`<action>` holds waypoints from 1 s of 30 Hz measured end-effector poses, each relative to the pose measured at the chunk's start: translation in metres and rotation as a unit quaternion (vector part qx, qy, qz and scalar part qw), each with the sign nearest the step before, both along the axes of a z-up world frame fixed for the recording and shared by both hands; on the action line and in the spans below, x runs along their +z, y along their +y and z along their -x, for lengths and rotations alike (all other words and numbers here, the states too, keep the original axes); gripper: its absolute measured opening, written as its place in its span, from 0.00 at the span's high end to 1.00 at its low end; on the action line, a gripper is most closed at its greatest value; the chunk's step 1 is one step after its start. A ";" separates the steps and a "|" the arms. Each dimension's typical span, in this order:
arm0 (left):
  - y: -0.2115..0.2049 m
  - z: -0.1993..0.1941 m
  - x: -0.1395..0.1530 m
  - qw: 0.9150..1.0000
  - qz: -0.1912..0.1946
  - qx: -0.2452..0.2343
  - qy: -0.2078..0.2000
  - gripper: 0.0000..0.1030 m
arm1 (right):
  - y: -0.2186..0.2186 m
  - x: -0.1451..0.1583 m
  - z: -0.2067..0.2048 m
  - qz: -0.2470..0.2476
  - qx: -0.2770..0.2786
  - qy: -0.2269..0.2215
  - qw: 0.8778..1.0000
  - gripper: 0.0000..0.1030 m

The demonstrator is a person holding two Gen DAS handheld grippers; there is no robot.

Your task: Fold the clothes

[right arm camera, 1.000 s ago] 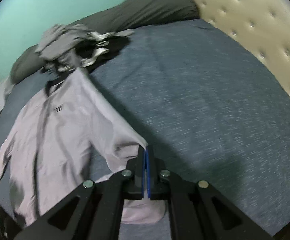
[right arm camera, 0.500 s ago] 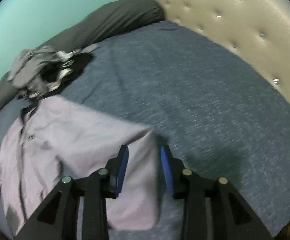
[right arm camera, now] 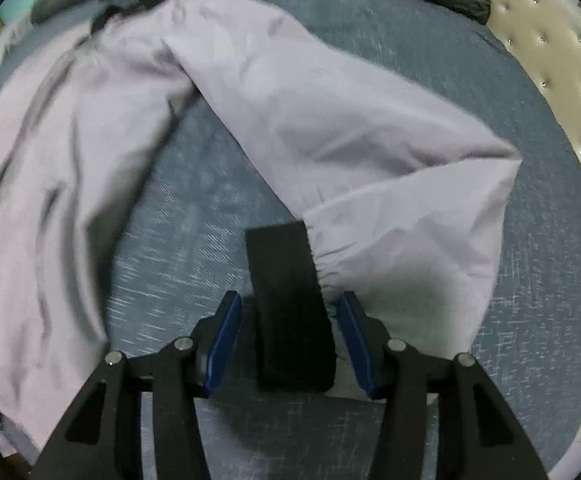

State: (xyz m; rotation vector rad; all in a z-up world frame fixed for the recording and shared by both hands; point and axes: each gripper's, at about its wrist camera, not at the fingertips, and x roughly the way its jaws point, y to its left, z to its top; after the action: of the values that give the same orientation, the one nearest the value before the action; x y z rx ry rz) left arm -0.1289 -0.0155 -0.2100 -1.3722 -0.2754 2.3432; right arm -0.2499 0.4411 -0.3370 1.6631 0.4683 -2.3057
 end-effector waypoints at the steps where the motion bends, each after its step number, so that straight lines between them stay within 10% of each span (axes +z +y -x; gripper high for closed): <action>1: 0.000 0.000 0.001 1.000 0.000 -0.001 0.001 0.46 | 0.004 0.001 -0.001 0.001 -0.005 0.009 1.000 0.63; 6: 0.002 0.003 -0.002 1.000 0.004 -0.001 -0.002 0.46 | 0.032 0.015 0.000 0.044 -0.039 0.029 0.998 0.97; 18: 0.008 0.008 -0.003 1.000 0.012 -0.001 -0.006 0.46 | 0.199 0.106 -0.006 0.195 -0.216 0.136 0.947 0.98; 30: 0.021 0.014 -0.008 0.999 0.028 -0.008 -0.013 0.46 | 0.293 0.071 -0.007 0.243 -0.357 0.118 0.894 0.98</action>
State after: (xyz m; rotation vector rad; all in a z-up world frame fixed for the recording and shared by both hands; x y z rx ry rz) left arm -0.1426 0.0059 -0.2183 -1.4269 -0.2073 2.3383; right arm -0.2427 0.7337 -0.2657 1.4383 -0.7691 -2.7941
